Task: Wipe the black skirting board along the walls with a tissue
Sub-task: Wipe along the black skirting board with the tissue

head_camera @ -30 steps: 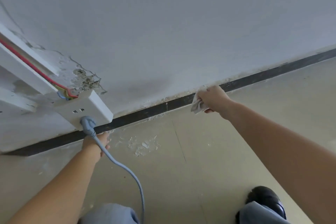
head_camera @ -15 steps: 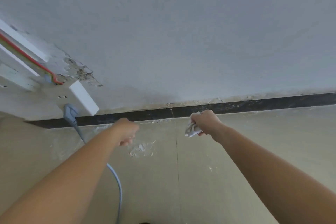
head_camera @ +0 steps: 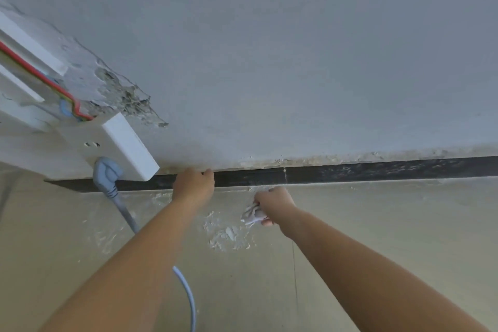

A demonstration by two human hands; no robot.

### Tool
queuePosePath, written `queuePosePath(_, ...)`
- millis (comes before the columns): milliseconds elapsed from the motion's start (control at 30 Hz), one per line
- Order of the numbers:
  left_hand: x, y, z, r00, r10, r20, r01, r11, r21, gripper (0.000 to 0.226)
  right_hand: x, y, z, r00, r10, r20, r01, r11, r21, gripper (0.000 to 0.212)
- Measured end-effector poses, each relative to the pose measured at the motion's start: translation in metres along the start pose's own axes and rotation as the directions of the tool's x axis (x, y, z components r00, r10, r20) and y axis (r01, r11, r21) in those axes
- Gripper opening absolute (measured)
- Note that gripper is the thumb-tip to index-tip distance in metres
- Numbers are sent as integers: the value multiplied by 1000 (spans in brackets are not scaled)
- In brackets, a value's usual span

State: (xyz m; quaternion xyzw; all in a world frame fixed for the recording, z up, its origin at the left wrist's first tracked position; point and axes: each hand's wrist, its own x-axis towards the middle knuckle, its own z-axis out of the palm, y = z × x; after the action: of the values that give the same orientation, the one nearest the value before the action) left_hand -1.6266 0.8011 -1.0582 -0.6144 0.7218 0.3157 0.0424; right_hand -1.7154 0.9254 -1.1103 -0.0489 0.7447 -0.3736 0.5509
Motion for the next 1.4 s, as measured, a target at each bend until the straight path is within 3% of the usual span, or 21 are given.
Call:
queuePosePath(67,3,-3,9,999,-7,-32,7,1000,-7,48,7,5,17,996,92,11,-91,954,284,15)
queuePosePath(200,10,-4,16,998,-46,-40,41,992,-122,48,24,-10,42,995,81,52,-96,797,596,13)
queuePosePath(233,11,-5,17,997,-52,-48,44,988,-148,47,27,-15,46,994,88,62,-107,751,651,11)
queuePosePath(400,11,-2,17,997,-78,-28,70,972,-223,45,31,-27,57,984,127,123,-168,443,881,38)
queuePosePath(567,11,-8,24,997,-22,-73,3,969,-247,38,27,-21,26,967,226,120,-182,277,943,36)
queuePosePath(733,10,-15,27,991,53,-126,-81,969,-231,41,17,-8,-17,967,253,-12,-83,360,929,38)
queuePosePath(833,10,-18,27,990,54,-127,-86,961,-262,47,9,6,-44,942,305,-139,14,379,925,22)
queuePosePath(900,9,-19,24,995,22,-99,-50,957,-286,38,9,18,-62,900,318,-297,113,488,866,14)
queuePosePath(1000,9,-21,17,990,-37,-139,-8,950,-312,27,13,33,-79,856,252,-451,219,613,759,27)
queuePosePath(1067,11,-24,9,978,-61,-201,-6,949,-316,26,14,36,-80,890,246,-384,134,664,736,19)
queuePosePath(1167,17,-29,3,947,-81,-312,-23,948,-317,30,15,34,-56,949,273,-155,-105,741,663,17)
queuePosePath(1267,19,-35,3,942,-72,-328,-44,943,-331,34,15,31,-23,962,271,-9,-177,653,736,14)
queuePosePath(1400,17,-38,12,981,-50,-186,-15,943,-332,16,19,10,-15,972,232,-29,-94,502,860,17)
